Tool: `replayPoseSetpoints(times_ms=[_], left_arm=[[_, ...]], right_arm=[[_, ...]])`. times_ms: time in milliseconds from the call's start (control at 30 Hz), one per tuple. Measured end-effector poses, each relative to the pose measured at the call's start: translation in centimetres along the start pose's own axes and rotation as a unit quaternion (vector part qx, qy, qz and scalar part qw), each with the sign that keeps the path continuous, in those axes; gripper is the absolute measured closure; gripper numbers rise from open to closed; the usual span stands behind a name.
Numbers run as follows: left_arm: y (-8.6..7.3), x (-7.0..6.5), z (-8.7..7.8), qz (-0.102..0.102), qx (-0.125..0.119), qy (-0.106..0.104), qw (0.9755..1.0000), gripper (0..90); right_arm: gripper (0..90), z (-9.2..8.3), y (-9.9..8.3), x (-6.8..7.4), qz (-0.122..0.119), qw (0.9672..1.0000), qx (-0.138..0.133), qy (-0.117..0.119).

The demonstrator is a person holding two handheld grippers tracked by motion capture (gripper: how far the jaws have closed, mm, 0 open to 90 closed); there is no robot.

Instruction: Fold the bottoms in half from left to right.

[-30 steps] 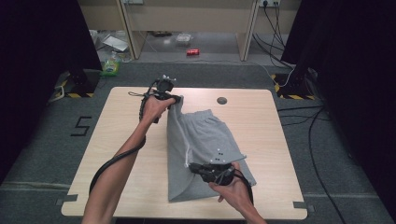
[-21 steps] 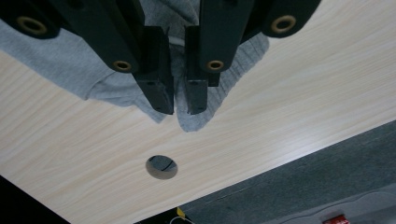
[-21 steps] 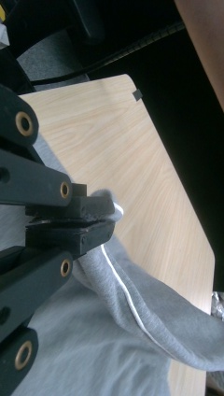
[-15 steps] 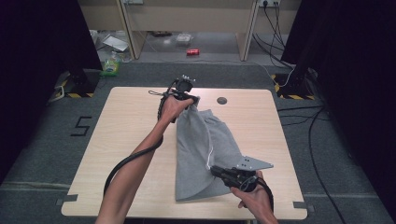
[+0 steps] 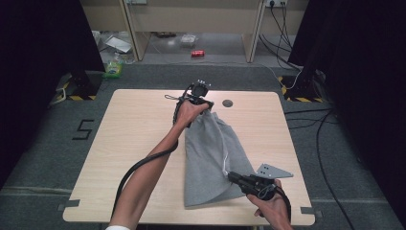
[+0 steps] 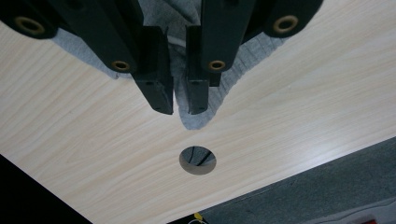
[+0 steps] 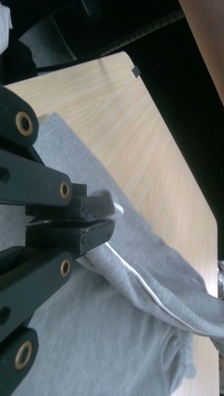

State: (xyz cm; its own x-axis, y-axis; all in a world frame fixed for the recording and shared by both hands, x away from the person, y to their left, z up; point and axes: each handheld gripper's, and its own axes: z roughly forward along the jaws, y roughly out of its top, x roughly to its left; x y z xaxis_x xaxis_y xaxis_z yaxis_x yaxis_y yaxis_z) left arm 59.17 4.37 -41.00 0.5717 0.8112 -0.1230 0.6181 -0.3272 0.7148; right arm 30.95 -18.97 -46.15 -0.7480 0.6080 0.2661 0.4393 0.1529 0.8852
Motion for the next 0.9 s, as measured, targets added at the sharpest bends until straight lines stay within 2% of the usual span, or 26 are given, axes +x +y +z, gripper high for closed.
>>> replayPoseSetpoints(times_ms=[233, 300, 433, 500, 633, 900], left_arm=[[-0.3, -0.8, 1.4, 0.000, 0.003, -0.009, 1.0000, 75.2], [-0.2, -0.9, 1.4, -0.001, -0.001, -0.014, 0.9999, 73.9], [0.1, -0.9, 0.8, 0.001, -0.007, -0.011, 0.9999, 60.7], [0.1, -0.8, 0.5, 0.005, -0.008, -0.009, 0.9999, 60.4], [0.0, -0.3, -0.4, 0.008, -0.010, -0.005, 0.9999, 58.5], [-1.2, 2.0, -1.9, 0.000, -0.004, 0.015, 0.9999, 57.1]], right_arm=[[87.0, 0.0, -0.5, -0.6, 0.007, 0.9999, 0.007, -0.009], [87.0, 0.0, -0.5, -0.8, 0.006, 0.9999, 0.007, -0.012], [86.9, 0.0, -0.7, -1.0, 0.008, 0.9998, 0.012, -0.017], [86.9, -0.1, -0.7, -1.2, 0.007, 0.9996, 0.015, -0.022], [86.9, -0.2, -0.8, -1.4, 0.010, 0.9994, 0.019, -0.027], [87.0, -0.7, -0.7, -1.7, 0.007, 0.9988, 0.029, -0.038]])
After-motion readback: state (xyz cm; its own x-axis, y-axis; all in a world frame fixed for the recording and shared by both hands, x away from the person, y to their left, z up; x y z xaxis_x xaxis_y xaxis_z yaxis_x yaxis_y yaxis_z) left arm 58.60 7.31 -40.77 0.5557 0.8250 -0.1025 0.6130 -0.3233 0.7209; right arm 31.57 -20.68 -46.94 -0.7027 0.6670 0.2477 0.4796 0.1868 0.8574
